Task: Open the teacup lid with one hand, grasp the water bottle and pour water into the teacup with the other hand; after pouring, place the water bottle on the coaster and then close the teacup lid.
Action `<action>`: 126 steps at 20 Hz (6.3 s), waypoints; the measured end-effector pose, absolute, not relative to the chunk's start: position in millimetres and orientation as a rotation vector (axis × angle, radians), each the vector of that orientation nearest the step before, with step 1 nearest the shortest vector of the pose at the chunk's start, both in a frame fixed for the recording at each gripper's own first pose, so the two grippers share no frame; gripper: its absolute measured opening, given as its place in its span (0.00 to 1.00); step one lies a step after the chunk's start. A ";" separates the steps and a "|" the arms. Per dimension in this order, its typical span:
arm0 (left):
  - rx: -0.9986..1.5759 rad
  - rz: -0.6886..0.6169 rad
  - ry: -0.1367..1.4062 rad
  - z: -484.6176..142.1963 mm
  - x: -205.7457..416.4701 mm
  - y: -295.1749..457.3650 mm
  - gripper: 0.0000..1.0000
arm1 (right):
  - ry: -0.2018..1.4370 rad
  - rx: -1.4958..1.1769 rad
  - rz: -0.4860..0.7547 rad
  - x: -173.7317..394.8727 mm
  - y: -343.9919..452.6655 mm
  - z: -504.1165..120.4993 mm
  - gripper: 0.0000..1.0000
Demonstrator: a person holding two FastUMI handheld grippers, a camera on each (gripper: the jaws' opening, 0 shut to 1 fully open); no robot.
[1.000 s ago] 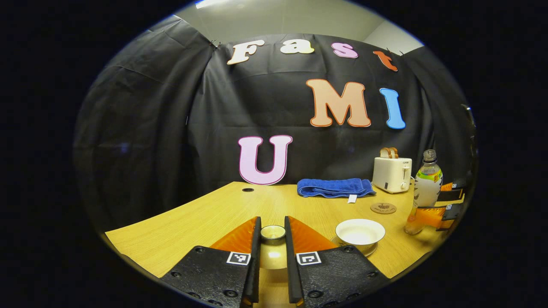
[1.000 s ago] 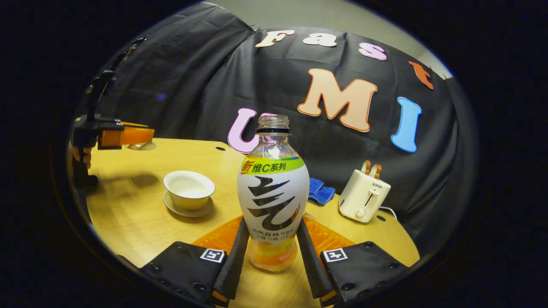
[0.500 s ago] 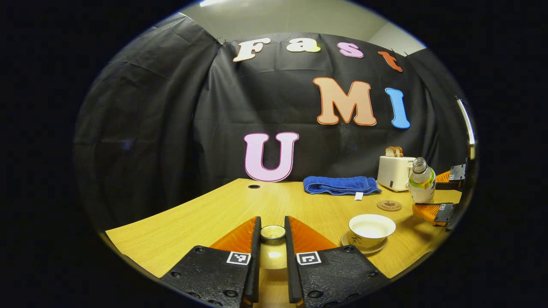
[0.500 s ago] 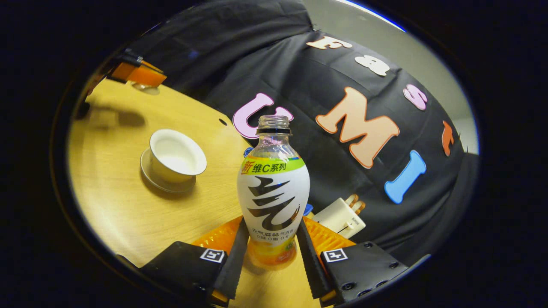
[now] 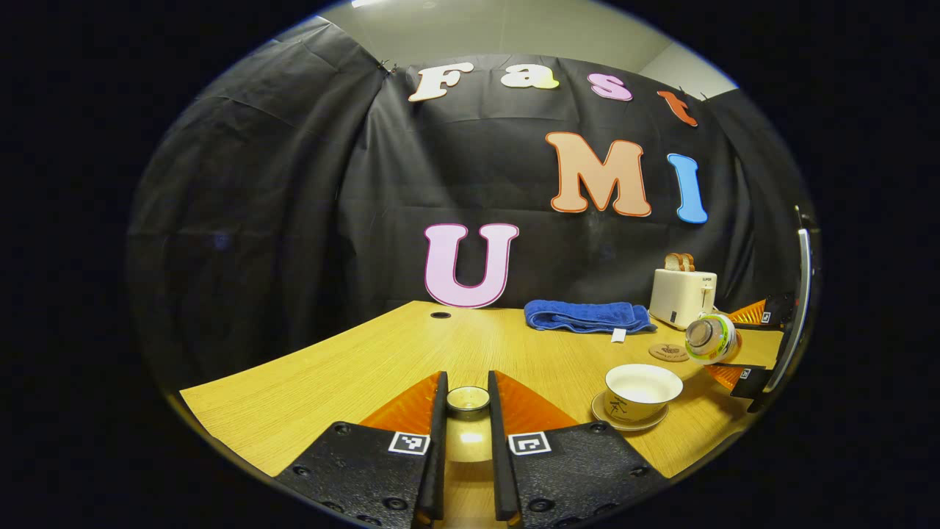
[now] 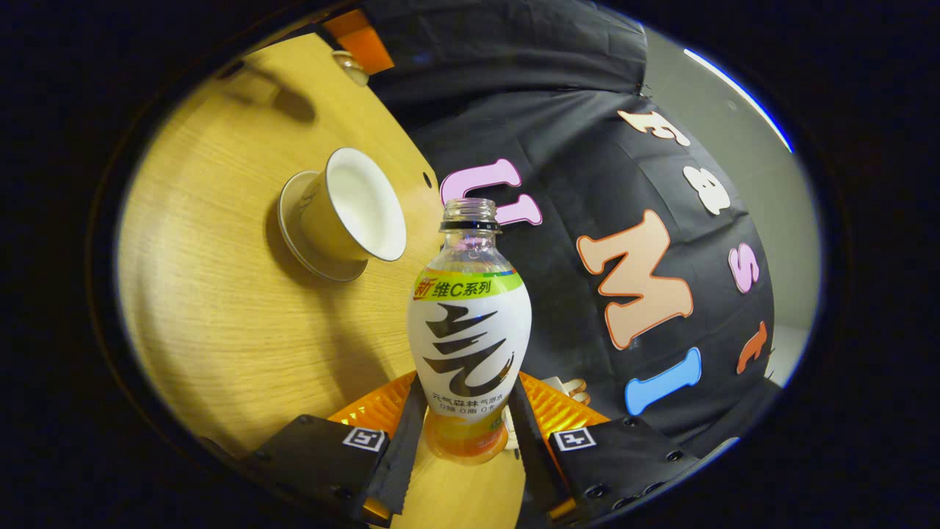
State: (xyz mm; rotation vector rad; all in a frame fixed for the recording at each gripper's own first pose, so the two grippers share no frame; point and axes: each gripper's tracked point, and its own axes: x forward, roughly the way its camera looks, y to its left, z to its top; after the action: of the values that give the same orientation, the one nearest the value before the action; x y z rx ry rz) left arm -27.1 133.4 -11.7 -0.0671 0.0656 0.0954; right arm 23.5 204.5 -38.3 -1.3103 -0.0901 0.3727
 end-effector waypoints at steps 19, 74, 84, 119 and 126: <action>-0.088 0.091 0.061 -7.2 -29.4 132.7 0.24 | -0.244 -1.757 0.355 30.9 220.1 -24.6 0.68; -0.103 -0.003 0.034 19.9 -21.1 75.9 0.24 | 0.178 -0.607 0.435 60.7 190.2 -10.9 0.70; -0.100 -0.034 0.031 21.8 -19.8 66.4 0.24 | 0.195 -0.229 0.319 127.6 167.0 -1.5 0.68; -0.066 -0.160 0.035 34.6 -9.4 11.1 0.24 | 0.160 -0.085 0.200 154.3 124.0 -13.1 0.92; -0.052 -0.215 0.077 19.9 9.8 -17.2 0.24 | 0.083 -0.056 0.155 108.0 81.9 12.0 0.97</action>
State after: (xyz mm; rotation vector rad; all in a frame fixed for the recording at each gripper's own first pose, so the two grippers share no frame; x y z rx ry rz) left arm 9.8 -17.2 19.9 -0.0518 0.0773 -0.2150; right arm 108.0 81.9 12.0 -0.0562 0.0830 0.1549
